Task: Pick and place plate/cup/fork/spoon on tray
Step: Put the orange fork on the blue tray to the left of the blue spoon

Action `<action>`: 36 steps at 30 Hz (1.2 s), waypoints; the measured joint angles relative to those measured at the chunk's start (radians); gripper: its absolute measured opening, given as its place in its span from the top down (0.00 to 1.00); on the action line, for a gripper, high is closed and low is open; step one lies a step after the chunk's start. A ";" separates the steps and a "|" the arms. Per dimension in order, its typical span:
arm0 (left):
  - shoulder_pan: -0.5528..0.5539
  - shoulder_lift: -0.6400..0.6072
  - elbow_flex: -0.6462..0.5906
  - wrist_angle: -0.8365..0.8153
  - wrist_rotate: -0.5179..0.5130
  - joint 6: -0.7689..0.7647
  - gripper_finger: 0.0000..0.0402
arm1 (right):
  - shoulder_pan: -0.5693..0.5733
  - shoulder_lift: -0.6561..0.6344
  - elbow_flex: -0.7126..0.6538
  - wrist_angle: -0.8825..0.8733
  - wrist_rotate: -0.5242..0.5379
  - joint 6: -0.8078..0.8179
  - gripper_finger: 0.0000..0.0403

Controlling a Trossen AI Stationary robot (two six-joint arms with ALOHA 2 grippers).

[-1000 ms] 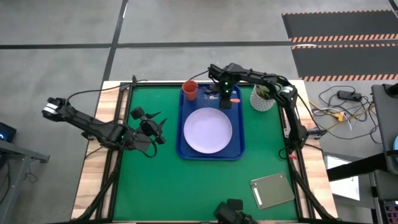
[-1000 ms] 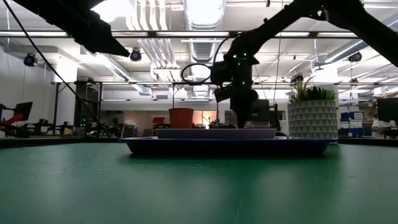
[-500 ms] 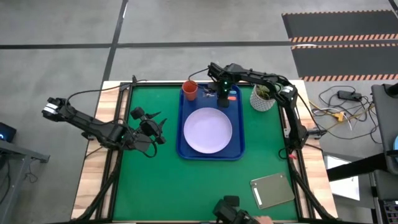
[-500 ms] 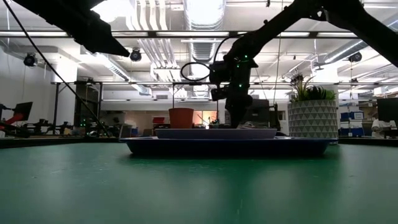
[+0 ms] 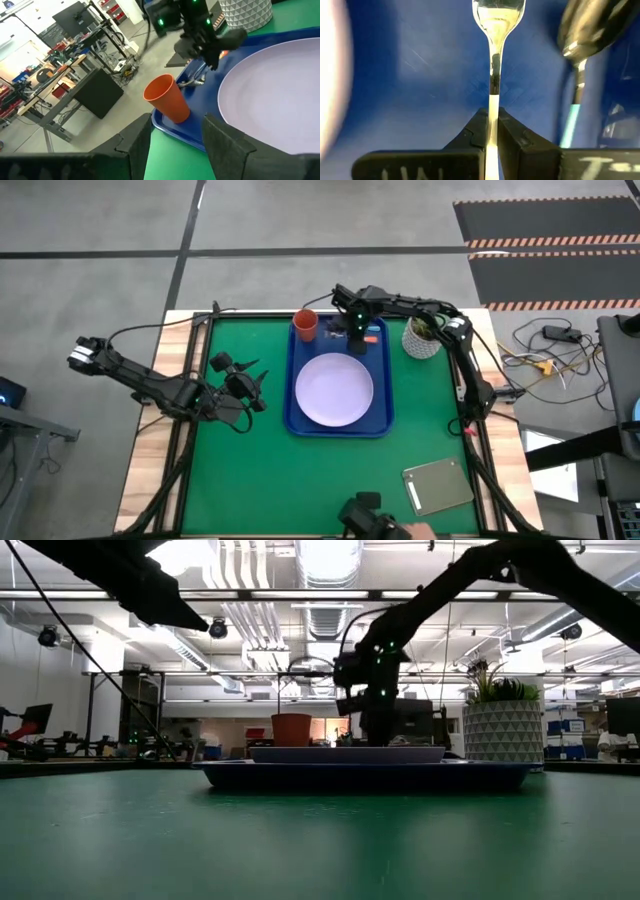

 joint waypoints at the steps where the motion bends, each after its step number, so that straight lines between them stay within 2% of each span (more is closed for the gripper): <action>1: 0.000 0.000 0.000 0.000 0.000 0.000 0.61 | 0.000 0.011 0.000 -0.001 0.016 -0.006 0.97; 19: 0.000 0.003 0.000 0.000 0.000 0.000 0.61 | 0.000 0.034 0.001 0.001 0.044 -0.021 0.96; 30: 0.000 0.003 0.000 0.000 0.000 0.000 0.61 | 0.000 0.026 0.000 0.000 0.044 0.028 0.78; 36: 0.000 0.003 0.000 0.000 0.001 0.000 0.61 | 0.000 -0.011 0.000 -0.013 0.047 0.060 0.74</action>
